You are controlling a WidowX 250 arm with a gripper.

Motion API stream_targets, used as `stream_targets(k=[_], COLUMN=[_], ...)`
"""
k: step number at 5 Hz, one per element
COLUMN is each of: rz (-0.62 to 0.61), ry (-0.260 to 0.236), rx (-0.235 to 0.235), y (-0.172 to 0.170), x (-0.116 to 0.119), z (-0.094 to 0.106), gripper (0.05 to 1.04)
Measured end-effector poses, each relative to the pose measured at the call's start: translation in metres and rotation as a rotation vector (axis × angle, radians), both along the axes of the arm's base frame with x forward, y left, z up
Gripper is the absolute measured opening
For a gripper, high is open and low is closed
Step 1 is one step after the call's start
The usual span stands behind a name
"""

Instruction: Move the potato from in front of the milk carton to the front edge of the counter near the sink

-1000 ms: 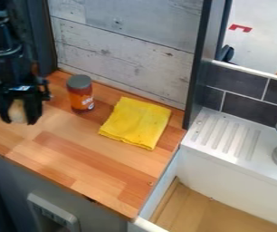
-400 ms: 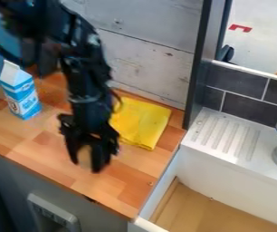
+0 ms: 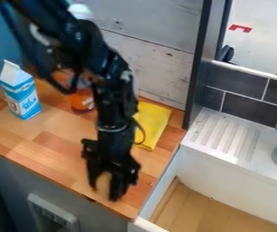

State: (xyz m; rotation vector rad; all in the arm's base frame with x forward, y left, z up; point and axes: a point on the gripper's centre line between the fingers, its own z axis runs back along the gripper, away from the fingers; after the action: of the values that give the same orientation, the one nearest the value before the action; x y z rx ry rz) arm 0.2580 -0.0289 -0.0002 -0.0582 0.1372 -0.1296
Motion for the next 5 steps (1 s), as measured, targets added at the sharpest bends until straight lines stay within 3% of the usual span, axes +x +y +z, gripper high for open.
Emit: stream_targets(k=[1, 2, 3, 4, 5], rz=[0.020, 0.045, 0.114, 0.168, 0.194], ry=[-0.015, -0.016, -0.107, -0.134, -0.199], rx=[0.012, 0.004, -0.073, -0.152, -0.164], y=[0.001, 0.009, 0.026, 0.037, 0.060], x=[0.012, 0.008, 0.007, 0.009, 0.018], z=[-0.001, 0.003, 0.048, 0.081, 0.110], gripper=[0.672, 0.934, 1.004, 1.001, 1.000])
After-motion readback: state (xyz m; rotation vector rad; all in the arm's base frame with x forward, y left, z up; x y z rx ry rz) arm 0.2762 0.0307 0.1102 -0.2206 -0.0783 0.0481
